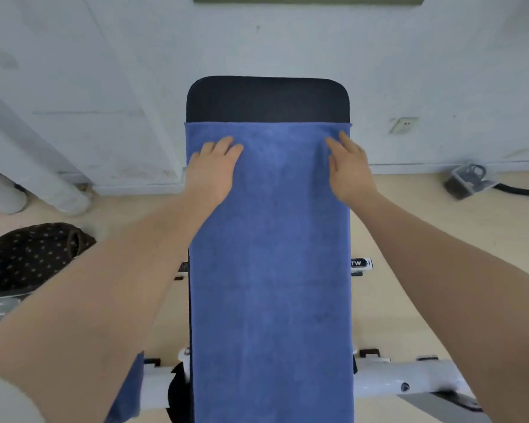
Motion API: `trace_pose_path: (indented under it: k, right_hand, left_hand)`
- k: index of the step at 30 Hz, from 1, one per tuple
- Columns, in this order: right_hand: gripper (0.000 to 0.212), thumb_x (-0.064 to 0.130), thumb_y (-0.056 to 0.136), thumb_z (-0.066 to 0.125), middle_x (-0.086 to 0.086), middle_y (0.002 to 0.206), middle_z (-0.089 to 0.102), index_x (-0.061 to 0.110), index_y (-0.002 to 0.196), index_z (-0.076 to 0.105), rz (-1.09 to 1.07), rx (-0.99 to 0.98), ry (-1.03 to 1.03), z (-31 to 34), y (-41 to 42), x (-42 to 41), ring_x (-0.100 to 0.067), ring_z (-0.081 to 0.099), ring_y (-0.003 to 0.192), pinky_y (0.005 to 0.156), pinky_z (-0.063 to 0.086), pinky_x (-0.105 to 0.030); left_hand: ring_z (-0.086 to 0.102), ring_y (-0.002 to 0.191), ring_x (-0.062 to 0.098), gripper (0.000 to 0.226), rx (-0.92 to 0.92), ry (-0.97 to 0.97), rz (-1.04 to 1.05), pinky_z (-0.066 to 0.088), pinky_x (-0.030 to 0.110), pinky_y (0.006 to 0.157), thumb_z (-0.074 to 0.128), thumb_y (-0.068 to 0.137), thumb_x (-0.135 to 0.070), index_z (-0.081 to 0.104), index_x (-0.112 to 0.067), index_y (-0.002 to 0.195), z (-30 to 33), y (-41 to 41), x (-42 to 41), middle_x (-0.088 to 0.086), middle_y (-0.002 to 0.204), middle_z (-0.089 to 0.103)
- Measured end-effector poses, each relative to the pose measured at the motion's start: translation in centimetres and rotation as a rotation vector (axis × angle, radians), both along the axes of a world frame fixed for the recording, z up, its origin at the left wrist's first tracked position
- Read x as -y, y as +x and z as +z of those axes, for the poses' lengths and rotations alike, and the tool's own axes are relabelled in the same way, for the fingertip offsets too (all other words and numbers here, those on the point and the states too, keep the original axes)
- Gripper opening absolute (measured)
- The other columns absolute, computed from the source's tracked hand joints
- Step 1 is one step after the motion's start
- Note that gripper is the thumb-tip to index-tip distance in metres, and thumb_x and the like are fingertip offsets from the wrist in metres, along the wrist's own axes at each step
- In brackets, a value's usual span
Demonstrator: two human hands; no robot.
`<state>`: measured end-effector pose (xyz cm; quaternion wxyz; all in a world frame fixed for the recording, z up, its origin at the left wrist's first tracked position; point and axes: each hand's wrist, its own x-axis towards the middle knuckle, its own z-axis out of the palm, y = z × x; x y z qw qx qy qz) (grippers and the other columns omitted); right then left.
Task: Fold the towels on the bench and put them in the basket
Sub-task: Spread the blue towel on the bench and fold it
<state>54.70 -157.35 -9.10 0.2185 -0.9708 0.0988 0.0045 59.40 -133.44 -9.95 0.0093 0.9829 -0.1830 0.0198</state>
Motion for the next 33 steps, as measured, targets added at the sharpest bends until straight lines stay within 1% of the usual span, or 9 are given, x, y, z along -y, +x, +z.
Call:
trace_pose_path:
  k: [4,8,14,17,21,25,28,31,33]
  right_hand:
    - [0.054,-0.001,0.094,0.034,0.001,0.158,0.008,0.015,0.145,0.025,0.011,-0.064,-0.142,-0.5,2.7,-0.9,-0.024,0.020,0.139,0.098,0.037,-0.039]
    - [0.049,-0.007,0.088,0.037,0.001,0.156,0.010,0.013,0.132,0.037,-0.063,-0.010,-0.201,0.3,4.2,-0.6,-0.028,0.028,0.131,0.076,0.038,-0.036]
    - [0.062,-0.011,0.083,0.040,-0.012,0.137,0.034,0.011,0.140,0.028,-0.095,0.040,-0.268,-0.2,4.4,-0.5,-0.033,0.043,0.107,0.071,0.035,-0.035]
    - [0.043,-0.011,0.082,0.039,-0.016,0.127,0.039,0.005,0.122,0.040,-0.112,0.021,-0.297,0.5,4.3,-1.0,-0.033,0.043,0.101,0.069,0.035,-0.037]
    - [0.027,-0.010,0.081,0.040,-0.016,0.115,0.041,0.004,0.104,0.045,-0.099,0.047,-0.286,2.1,2.8,-0.2,-0.031,0.043,0.071,0.059,0.031,-0.036]
    - [0.017,-0.001,0.087,0.040,-0.013,0.108,0.044,0.007,0.100,0.047,0.055,0.047,-0.304,2.5,-2.2,0.5,-0.032,0.042,0.061,0.053,0.028,-0.035]
    - [0.016,0.002,0.089,0.042,-0.011,0.107,0.043,0.009,0.102,0.047,0.219,-0.109,-0.372,1.1,-7.1,0.5,-0.030,0.040,0.062,0.054,0.028,-0.033]
    - [0.018,0.004,0.089,0.043,-0.010,0.107,0.043,0.012,0.104,0.048,0.265,-0.224,-0.355,-1.3,-11.5,0.6,-0.029,0.041,0.063,0.056,0.030,-0.032]
    - [0.021,0.004,0.089,0.042,-0.008,0.108,0.044,0.014,0.106,0.050,0.265,-0.261,-0.281,-3.0,-13.8,0.5,-0.029,0.044,0.066,0.058,0.032,-0.031]
  left_hand:
    - [0.017,0.139,0.031,0.060,0.000,0.100,-0.140,0.027,0.041,0.105,0.038,0.091,0.002,0.025,-0.020,0.145,0.0,2.6,0.1,0.003,0.158,-0.001]
    - [0.033,0.126,0.033,0.050,0.017,-0.145,0.003,0.038,0.040,0.090,0.042,0.090,0.000,0.035,-0.013,0.137,0.2,4.4,0.3,0.008,0.153,0.020]
    - [0.049,0.097,0.038,0.031,0.227,-0.070,0.045,0.039,0.044,0.078,0.050,0.090,-0.006,0.050,0.000,0.120,-0.6,4.9,-0.4,0.022,0.117,0.050]
    - [0.042,0.103,0.033,0.021,0.150,0.014,0.094,0.029,0.039,0.081,0.039,0.094,-0.009,0.048,-0.001,0.111,0.5,4.7,0.1,0.017,0.108,0.051]
    - [0.043,0.106,0.033,0.016,0.183,0.050,0.070,0.028,0.044,0.091,0.046,0.094,-0.016,0.052,-0.002,0.098,1.3,3.6,-1.0,0.016,0.098,0.052]
    - [0.055,0.078,0.029,0.023,0.367,0.173,-0.163,0.027,0.039,0.084,0.073,0.065,-0.009,0.052,-0.009,0.072,0.8,-0.6,-3.1,0.005,0.061,0.052]
    - [0.050,0.081,0.028,0.028,0.246,0.211,-0.251,0.024,0.040,0.089,0.078,0.063,-0.010,0.051,-0.011,0.070,-0.6,-5.5,-4.3,0.003,0.056,0.051]
    - [0.054,0.094,0.028,0.025,0.006,0.262,-0.273,0.019,0.044,0.096,0.077,0.071,-0.017,0.055,-0.007,0.076,-2.0,-10.5,-4.6,0.006,0.066,0.058]
    - [0.060,0.080,0.028,0.033,-0.040,0.307,-0.308,0.025,0.039,0.088,0.084,0.057,-0.016,0.056,-0.006,0.071,-3.2,-13.0,-4.7,0.007,0.060,0.056]
